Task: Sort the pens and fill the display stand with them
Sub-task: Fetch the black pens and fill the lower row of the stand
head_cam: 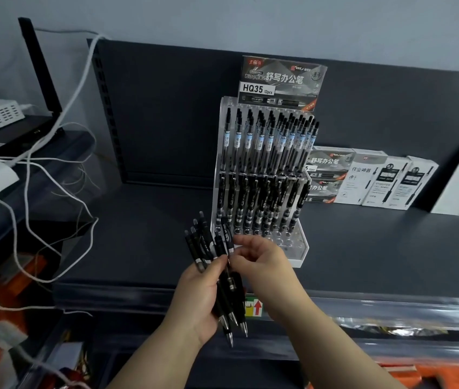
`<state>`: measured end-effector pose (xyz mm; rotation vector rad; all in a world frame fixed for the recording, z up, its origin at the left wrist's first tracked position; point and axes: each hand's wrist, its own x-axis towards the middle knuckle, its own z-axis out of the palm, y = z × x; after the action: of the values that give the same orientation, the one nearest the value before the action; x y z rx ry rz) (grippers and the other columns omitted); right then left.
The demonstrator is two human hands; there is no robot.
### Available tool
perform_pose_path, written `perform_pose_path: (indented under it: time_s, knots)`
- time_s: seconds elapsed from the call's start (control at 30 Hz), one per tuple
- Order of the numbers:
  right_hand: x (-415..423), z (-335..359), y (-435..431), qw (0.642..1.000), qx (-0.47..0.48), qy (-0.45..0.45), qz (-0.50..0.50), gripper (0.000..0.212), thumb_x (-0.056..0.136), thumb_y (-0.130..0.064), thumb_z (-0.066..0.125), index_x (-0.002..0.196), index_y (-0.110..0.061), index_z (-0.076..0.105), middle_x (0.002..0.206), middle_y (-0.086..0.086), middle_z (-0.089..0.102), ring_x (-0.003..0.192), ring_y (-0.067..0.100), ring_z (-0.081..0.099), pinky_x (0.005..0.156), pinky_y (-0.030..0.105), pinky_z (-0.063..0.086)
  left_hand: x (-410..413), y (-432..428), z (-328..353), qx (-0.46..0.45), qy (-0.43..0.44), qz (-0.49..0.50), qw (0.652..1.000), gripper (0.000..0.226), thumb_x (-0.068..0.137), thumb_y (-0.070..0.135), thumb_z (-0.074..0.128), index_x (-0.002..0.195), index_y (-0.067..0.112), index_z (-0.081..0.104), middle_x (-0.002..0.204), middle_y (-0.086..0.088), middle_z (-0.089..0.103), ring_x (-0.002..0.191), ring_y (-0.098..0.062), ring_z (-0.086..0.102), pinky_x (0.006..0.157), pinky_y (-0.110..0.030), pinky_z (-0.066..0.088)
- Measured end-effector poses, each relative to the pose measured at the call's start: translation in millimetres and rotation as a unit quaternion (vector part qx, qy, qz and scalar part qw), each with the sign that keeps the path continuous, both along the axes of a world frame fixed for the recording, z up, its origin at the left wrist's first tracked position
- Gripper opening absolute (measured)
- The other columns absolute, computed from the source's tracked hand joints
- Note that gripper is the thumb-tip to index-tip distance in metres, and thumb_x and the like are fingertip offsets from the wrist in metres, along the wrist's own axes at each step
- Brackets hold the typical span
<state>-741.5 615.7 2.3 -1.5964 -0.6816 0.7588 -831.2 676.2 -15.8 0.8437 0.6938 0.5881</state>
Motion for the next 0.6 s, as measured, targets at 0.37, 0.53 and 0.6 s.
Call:
perform_pose_path:
  time_s: [0.37,0.53,0.6]
  knots:
    - [85.5,33.7,-12.3,0.969,0.082,-0.144,-0.184,0.015,0.086,-0.01,0.064,0.098,-0.019,0.066,0.081,-0.005,0.069,0.065,0.004,0.06,0.061,0.015,0.051,7.4,6.3,5.2,-0.067,0.009,0.057,0.996,0.008,0.087,0.012,0.063,0.081,0.008,0.059,0.069,-0.005,0.058,0.067,-0.018,0.061,0.064,-0.037,0.054]
    - [96.4,18.3,0.0,0.957,0.065,-0.215,-0.182,0.02,0.088,-0.012,0.063,0.102,-0.025,0.06,0.083,-0.016,0.064,0.069,-0.007,0.058,0.059,0.003,0.044,11.2,6.3,12.2,-0.063,0.0,0.067,0.996,0.006,0.087,0.011,0.062,0.083,0.008,0.059,0.072,-0.006,0.058,0.069,-0.018,0.062,0.064,-0.037,0.054]
    - [96.7,9.5,2.3,0.957,0.049,-0.23,-0.171,0.021,0.089,-0.011,0.062,0.106,-0.023,0.061,0.083,-0.017,0.063,0.068,-0.006,0.057,0.056,0.002,0.044,11.7,6.8,14.4,-0.057,-0.001,0.072,0.996,0.006,0.087,0.01,0.062,0.084,0.008,0.059,0.073,-0.006,0.058,0.07,-0.019,0.061,0.066,-0.037,0.054]
